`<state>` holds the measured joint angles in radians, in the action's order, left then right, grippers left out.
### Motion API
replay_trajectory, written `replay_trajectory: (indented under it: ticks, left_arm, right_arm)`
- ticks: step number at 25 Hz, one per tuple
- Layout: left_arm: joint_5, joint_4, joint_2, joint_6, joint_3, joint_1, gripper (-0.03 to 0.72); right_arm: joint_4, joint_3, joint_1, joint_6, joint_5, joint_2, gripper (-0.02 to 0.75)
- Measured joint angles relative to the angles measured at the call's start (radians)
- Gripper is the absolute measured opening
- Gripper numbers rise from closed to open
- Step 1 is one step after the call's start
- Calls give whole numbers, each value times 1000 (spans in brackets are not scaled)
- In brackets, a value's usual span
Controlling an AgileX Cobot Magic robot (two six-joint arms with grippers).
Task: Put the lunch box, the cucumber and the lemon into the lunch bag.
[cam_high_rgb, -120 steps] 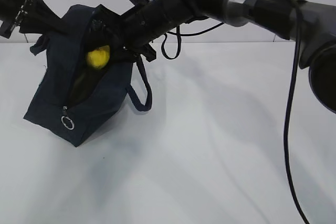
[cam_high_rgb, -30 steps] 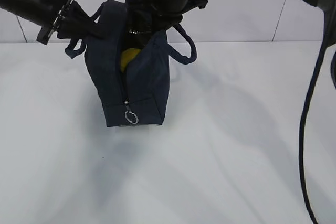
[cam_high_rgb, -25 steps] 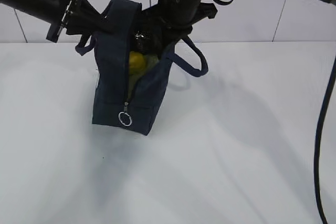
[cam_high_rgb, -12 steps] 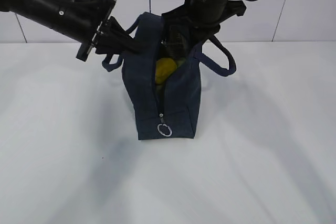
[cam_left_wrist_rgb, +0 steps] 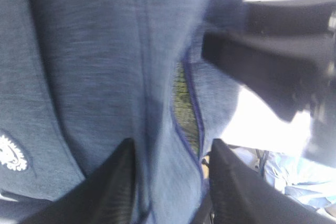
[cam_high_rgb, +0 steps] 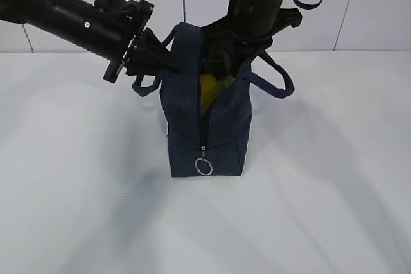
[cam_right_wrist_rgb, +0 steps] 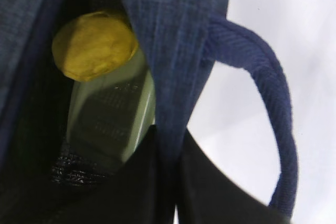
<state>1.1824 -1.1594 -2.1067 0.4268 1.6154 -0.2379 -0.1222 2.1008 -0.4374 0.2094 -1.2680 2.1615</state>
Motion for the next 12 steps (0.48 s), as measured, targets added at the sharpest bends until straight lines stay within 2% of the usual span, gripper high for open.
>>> replay_trajectory:
  ticks: [2, 4, 5, 7, 12]
  left_arm:
    - [0, 0, 0, 0, 0, 0, 161]
    - [0, 0, 0, 0, 4, 0, 254]
    - [0, 0, 0, 0, 4, 0, 293]
    - [2, 0, 0, 0, 14, 7, 328]
    - [5, 0, 2, -2, 35, 43, 347]
  right_arm:
    - [-2, 0, 0, 2, 10, -1, 105]
    - [-6, 0, 0, 2, 12, -2, 235]
    - [-8, 0, 0, 2, 14, -5, 303]
    - [-7, 0, 0, 2, 14, -10, 389]
    - [-7, 0, 0, 0, 16, -73, 438]
